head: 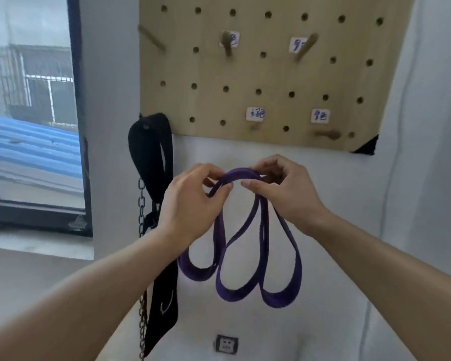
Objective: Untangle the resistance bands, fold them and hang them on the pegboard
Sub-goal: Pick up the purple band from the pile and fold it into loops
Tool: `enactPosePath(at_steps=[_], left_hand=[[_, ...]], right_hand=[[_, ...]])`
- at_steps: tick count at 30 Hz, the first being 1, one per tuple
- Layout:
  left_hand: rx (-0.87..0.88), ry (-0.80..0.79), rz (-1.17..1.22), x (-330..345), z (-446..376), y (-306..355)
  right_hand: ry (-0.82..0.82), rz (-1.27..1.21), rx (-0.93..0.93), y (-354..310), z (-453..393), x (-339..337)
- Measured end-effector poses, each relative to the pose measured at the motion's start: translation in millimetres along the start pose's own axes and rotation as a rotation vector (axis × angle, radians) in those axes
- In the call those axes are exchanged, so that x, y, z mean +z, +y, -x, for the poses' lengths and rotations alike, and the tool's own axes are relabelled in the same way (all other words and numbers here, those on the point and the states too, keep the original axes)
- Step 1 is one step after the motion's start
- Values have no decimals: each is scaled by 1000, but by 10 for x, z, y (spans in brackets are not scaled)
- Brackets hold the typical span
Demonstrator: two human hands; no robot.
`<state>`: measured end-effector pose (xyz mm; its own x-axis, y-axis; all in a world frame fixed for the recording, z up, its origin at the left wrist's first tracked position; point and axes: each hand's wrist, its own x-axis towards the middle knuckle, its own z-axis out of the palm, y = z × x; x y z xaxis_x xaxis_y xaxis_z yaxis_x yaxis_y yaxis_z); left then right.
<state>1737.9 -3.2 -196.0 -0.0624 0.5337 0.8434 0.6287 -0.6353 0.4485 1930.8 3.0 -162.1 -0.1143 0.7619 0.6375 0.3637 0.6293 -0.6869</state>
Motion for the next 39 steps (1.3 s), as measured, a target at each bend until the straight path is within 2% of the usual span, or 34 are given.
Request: enactPosePath(at_steps=[6, 12, 16, 19, 25, 31, 33, 35, 39], left_hand=[[-21, -117, 31, 225, -590, 550], [18, -172, 66, 613, -869, 858], [15, -221, 91, 895, -974, 1047], [37, -266, 60, 1087, -1015, 1163], [48, -212, -48, 1326, -1167, 1187], [40, -212, -93, 1538, -1288, 1159], [49, -210, -100, 1578, -1326, 1164], [48, -211, -122, 1605, -1376, 1156], [30, -205, -129, 1688, -1442, 1048]], right_hand=[[143, 21, -32, -238, -336, -563], [216, 138, -78, -256, -406, -1032], [322, 113, -55, -131, -423, -1264], [377, 34, -13, -3, -459, -1377], [432, -115, 66, 226, -658, -1399], [429, -661, 167, 509, -830, -1358], [463, -718, 182, 598, -878, -1343], [511, -635, 184, 657, -925, -1321], [563, -151, 94, 725, -1052, -1374]])
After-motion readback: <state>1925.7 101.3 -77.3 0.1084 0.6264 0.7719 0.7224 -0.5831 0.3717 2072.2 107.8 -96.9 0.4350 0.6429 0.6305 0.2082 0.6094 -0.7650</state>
